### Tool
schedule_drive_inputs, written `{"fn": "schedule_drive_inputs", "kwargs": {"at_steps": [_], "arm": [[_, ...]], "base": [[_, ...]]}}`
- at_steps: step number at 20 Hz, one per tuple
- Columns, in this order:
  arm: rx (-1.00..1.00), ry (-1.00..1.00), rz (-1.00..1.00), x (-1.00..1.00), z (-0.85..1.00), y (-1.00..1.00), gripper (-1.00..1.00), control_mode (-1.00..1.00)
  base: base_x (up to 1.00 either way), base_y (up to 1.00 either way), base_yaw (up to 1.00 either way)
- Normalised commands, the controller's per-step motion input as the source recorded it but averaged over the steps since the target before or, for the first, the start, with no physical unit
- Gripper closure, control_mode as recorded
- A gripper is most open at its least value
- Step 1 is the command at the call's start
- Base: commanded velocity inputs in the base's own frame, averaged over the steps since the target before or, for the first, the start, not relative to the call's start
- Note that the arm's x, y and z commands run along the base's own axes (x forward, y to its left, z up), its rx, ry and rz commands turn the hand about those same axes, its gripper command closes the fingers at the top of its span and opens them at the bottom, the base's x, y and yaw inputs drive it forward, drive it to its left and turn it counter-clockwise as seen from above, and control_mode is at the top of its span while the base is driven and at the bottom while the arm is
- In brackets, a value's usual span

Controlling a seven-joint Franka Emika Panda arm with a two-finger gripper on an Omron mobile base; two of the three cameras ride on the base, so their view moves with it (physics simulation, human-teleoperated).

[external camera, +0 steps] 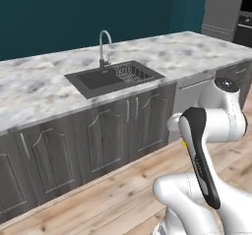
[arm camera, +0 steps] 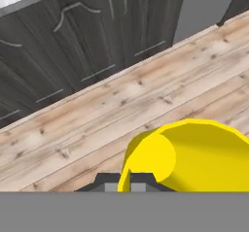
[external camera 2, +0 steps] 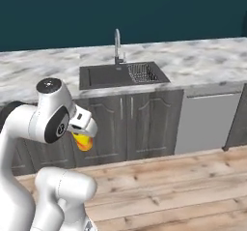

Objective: Pick the cup and bowl from the counter and place them on the counter next to the sink.

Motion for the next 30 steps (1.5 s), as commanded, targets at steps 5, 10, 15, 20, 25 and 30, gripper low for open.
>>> {"fn": "schedule_drive_inputs", "kwargs": {"at_steps": [5,10,15,20,25,30], "arm": [[0.00,0.00,0.00,0.00,0.00,0.00,1.00,1.00],[0.00,0.00,0.00,0.00,0.00,0.00,1.00,1.00],[0.00,0.00,0.00,0.00,0.00,0.00,1.00,1.00],[0.00,0.00,0.00,0.00,0.00,0.00,1.00,1.00],[0.00,0.00,0.00,0.00,0.00,0.00,1.00,1.00],[0.00,0.00,0.00,0.00,0.00,0.00,1.00,1.00]], "base": [[1.00,0.00,0.29],[0.61,-0.02,0.46],[0.74,-0.19,0.52],[1.00,-0.37,0.27],[1.00,-0.33,0.03],[0.80,-0.04,-0.05]]}}
